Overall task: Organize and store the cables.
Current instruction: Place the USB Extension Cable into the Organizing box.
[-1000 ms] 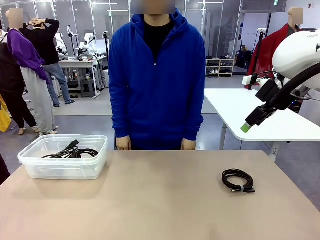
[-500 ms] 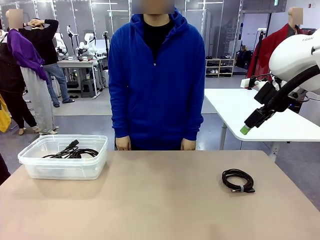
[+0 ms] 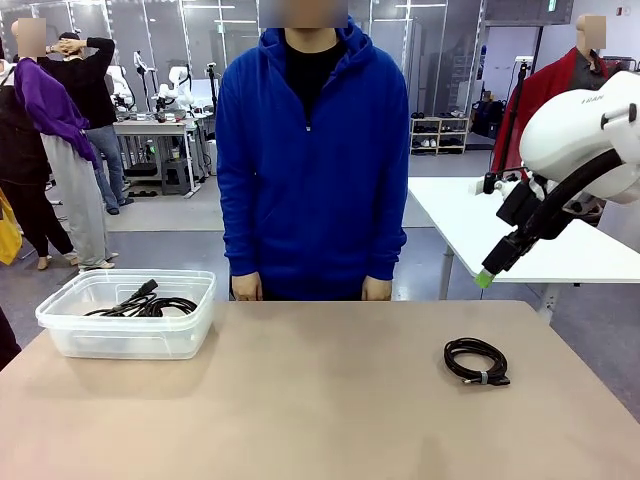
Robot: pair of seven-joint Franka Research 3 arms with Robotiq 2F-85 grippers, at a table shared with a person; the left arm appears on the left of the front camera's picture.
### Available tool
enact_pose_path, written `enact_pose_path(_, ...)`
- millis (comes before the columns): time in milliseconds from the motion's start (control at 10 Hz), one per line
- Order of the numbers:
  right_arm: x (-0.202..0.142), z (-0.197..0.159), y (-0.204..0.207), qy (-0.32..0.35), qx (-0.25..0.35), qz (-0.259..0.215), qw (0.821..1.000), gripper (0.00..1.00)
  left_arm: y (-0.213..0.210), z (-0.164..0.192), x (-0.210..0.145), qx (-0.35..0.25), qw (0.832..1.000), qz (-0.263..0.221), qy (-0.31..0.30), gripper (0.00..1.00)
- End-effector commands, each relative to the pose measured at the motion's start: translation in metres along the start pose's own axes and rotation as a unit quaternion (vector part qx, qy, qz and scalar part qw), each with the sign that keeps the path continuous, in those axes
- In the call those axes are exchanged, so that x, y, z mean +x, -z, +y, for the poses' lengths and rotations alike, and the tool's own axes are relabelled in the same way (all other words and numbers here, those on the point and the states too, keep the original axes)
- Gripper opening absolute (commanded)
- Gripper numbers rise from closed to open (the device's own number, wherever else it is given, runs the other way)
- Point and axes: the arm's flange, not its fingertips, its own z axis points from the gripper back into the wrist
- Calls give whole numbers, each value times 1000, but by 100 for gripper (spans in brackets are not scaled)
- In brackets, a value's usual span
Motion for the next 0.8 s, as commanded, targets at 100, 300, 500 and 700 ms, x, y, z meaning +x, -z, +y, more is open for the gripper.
enact_pose_path(100,-15,8,17,-63,6,29,998,100,-1,-2,2,1,1000,-1,-2,100)
enact_pose_path(300,-18,10,28,-79,5,47,996,100,-1,-2,2,1,1000,-1,-2,100)
enact_pose_path(500,-19,15,32,-88,9,56,995,100,-1,-2,2,1,1000,-1,-2,100)
enact_pose_path(700,-19,17,34,-94,11,58,994,100,-1,-2,2,1,1000,-1,-2,100)
